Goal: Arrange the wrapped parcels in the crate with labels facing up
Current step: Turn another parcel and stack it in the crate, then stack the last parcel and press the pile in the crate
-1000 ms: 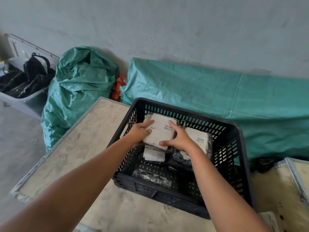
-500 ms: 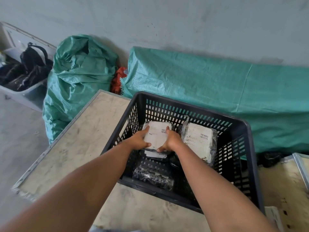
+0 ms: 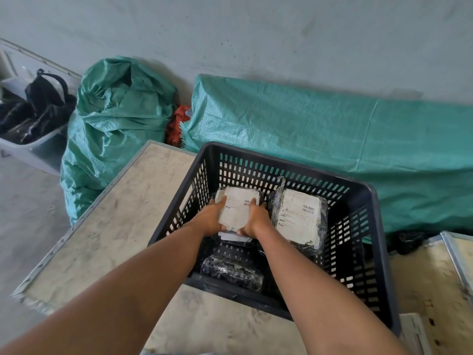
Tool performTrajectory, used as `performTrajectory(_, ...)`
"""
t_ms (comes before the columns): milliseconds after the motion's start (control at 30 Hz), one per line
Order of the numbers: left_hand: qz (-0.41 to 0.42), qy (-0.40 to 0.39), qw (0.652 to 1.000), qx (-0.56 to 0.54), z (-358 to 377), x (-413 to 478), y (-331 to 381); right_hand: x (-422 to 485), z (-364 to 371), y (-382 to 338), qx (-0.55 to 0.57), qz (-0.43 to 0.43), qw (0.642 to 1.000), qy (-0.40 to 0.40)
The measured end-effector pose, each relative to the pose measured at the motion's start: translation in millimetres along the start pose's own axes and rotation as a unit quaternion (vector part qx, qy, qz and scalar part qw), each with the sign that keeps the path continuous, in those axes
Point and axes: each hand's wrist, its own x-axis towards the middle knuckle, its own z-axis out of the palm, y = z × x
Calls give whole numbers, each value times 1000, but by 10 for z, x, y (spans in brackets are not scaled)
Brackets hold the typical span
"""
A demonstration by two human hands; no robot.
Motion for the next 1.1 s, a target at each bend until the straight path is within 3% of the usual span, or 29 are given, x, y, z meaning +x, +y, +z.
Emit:
performTrajectory(133,-8,17,1000,23,-51,-63,102,-113,-59,36,33,-46,997,44)
performTrajectory(267,63,26,996,59,-200,-154,342,-291,-307,182,111,-127,979,116)
performTrajectory(433,113,93,989,3,-465,-395,566,-604,-637,425,198,-174,952,159)
performTrajectory(567,127,33,990,-52,-554,-654,494,-816,-717,707,212,-191,955,79)
performTrajectory(833,95,-101,990,11,-270,-843,126,-874,-253,945,194,-174,959,-113)
performTrajectory(1100,120,-254,959,28,-213,-915,83,-836,-50,857,60,-231,950,-201)
